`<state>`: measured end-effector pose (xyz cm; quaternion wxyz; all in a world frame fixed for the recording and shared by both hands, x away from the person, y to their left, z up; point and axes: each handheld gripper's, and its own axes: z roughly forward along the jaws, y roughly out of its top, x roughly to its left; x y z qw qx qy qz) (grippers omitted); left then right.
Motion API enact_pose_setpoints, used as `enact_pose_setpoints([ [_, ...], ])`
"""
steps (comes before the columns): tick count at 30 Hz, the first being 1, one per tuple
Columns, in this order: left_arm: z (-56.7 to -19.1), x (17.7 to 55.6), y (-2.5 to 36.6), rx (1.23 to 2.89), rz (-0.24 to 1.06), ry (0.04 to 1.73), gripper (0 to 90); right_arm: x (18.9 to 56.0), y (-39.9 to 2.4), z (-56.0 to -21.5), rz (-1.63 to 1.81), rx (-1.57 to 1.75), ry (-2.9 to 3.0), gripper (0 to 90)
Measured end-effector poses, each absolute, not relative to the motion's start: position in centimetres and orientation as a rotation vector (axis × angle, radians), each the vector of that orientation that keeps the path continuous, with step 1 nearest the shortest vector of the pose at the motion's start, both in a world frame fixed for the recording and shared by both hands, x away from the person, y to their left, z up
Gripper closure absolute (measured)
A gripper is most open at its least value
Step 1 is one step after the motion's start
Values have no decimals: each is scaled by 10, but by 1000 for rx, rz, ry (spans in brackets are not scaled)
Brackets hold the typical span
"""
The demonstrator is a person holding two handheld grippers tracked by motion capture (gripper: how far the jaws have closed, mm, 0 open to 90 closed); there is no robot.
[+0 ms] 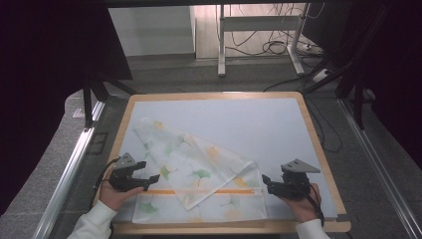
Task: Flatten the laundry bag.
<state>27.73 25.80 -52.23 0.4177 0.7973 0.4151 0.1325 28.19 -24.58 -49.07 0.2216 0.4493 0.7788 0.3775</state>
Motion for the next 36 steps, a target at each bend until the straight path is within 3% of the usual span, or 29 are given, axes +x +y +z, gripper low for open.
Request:
enact_pose_setpoints([
  [8, -524, 278, 256, 2013, 329, 1035, 212, 277, -237, -482, 1114, 1168, 2193, 287],
  [36, -522, 280, 256, 1987, 331, 1031, 213, 268, -162, -481, 1130, 955, 2411, 327],
])
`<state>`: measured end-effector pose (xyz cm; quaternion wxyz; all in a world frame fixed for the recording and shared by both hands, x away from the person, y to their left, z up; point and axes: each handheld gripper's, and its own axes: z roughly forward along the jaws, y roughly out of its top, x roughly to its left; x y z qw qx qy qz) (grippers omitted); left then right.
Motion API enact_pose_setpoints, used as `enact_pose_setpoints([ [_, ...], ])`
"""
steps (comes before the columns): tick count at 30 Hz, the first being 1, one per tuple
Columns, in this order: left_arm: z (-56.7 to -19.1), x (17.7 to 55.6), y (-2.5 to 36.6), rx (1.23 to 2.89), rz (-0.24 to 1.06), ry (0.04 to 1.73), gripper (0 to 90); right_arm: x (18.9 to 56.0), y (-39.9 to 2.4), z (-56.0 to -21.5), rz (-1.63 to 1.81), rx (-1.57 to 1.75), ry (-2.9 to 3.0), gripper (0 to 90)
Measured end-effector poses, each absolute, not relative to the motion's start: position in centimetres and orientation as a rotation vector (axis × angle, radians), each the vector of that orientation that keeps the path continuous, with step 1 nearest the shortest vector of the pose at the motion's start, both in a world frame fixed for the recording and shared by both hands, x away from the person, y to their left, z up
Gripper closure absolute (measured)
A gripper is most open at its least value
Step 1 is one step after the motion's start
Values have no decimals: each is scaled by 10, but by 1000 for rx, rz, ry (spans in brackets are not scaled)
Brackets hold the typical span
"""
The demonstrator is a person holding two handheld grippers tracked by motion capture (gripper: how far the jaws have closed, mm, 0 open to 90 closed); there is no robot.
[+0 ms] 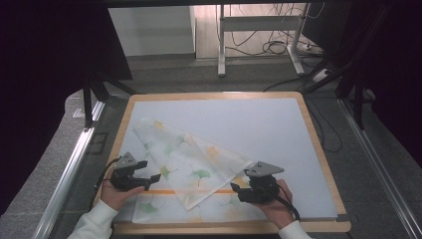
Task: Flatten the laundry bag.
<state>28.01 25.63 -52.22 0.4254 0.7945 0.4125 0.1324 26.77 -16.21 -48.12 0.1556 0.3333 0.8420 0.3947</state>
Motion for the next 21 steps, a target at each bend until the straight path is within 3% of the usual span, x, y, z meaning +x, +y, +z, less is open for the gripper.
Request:
enact_pose_setpoints([
  [21, -524, 283, 252, 2016, 338, 1020, 213, 267, -104, -495, 1137, 850, 2537, 328],
])
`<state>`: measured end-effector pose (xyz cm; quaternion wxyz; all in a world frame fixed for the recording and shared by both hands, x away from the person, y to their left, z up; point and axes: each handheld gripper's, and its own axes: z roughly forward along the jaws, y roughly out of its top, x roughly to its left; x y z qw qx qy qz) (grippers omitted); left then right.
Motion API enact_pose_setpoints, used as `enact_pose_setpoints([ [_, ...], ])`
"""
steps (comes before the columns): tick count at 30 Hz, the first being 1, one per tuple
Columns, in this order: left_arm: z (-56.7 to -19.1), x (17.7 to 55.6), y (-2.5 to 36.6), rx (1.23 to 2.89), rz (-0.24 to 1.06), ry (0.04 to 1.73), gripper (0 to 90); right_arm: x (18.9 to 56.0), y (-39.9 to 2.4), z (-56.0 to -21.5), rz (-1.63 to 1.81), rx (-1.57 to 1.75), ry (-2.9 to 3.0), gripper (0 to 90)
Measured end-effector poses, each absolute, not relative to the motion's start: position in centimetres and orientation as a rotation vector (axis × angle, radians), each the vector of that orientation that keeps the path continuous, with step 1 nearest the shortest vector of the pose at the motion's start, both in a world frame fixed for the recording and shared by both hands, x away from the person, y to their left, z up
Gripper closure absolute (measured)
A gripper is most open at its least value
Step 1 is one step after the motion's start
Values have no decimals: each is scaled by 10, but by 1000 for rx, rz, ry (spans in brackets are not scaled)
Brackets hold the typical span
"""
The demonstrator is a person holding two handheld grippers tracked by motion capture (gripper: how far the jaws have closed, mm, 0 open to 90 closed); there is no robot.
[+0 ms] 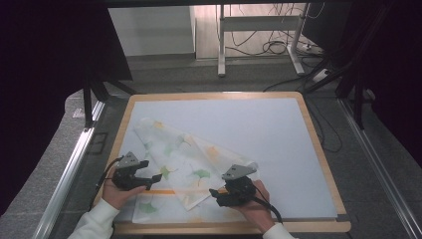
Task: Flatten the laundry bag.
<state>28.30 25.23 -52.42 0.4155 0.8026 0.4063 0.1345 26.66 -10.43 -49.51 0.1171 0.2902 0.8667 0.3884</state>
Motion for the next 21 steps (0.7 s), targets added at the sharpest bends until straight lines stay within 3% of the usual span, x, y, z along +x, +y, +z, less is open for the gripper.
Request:
enact_pose_setpoints([
  [21, -527, 285, 252, 2037, 329, 1017, 211, 263, -35, -515, 1102, 719, 2723, 323],
])
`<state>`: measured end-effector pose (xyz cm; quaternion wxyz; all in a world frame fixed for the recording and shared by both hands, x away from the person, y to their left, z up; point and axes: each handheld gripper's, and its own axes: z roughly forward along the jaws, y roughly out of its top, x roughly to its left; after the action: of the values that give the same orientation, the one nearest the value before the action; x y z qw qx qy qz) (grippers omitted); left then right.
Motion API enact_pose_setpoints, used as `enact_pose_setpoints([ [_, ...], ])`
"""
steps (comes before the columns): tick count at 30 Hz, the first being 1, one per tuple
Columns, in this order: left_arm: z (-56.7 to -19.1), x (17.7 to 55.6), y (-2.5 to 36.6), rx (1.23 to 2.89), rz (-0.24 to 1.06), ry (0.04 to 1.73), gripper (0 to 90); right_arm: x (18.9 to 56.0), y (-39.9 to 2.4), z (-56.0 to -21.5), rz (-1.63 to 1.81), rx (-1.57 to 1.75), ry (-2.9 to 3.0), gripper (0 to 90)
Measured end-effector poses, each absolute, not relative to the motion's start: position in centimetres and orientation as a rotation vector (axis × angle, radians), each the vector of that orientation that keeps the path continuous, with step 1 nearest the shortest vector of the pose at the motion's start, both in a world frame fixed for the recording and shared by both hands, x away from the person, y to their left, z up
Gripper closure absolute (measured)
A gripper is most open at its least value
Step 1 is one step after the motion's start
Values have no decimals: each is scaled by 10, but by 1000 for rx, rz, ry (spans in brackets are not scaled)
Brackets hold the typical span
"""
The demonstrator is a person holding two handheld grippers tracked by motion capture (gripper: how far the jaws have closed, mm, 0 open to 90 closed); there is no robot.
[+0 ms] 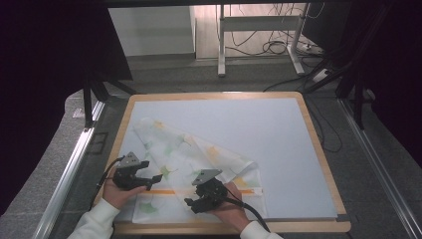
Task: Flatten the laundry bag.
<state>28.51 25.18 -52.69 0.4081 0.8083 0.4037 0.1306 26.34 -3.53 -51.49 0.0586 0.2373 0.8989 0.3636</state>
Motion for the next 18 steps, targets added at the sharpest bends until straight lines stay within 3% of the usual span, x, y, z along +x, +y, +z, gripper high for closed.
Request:
enact_pose_setpoints([
  [18, -527, 285, 252, 2041, 329, 1013, 214, 255, -12, -528, 953, 620, 2765, 297],
])
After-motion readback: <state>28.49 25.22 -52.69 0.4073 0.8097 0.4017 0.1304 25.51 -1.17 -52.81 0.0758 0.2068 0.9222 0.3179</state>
